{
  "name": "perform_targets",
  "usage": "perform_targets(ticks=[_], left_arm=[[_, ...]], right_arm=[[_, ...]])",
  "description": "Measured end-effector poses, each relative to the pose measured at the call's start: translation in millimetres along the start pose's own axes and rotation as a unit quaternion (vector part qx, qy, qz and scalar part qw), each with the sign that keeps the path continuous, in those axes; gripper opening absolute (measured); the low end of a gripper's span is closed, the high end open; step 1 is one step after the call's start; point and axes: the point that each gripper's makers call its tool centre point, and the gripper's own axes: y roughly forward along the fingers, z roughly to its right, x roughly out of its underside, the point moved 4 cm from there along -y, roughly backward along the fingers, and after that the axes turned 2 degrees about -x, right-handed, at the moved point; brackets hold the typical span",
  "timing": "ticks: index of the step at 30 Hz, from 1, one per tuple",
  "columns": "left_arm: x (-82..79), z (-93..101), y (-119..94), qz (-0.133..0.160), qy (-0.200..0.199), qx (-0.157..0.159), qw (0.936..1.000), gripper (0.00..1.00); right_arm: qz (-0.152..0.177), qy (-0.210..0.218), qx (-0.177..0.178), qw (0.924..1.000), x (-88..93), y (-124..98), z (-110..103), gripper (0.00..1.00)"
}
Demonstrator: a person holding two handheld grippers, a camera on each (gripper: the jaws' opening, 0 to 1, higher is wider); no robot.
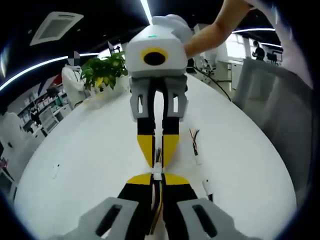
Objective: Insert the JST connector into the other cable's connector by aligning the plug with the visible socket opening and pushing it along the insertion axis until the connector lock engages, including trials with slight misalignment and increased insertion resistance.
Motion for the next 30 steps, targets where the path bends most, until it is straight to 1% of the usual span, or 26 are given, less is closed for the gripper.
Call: perform_targets(ticks=[15,20,24,26,30], left_arm=[[15.3,-1.6,10,-0.011,-0.014,0.001,0.9998,0.00],[23.8,0.2,15,-0.016,-0.026,0.006,0.9995,0.00],[27.0,1.5,16,-0.021,-0.026,0.007,0.9994,0.00],[27.1,0.4,16,-0.018,-0.035,0.005,0.9992,0.00],[26.9,0.5,16,-0.017,-0.037,0.006,0.9991,0.00]], right_arm=[[-0.005,0.007,-0.009,0.9999,10.6,11,5,0.03],[-0.004,0.010,-0.015,0.9998,14.3,16,4,0.03],[-0.001,0.020,-0.018,0.9996,15.7,18,4,0.04],[0.003,0.024,-0.017,0.9996,16.4,18,5,0.04],[0.007,0.026,-0.016,0.9995,16.8,18,5,0.04]])
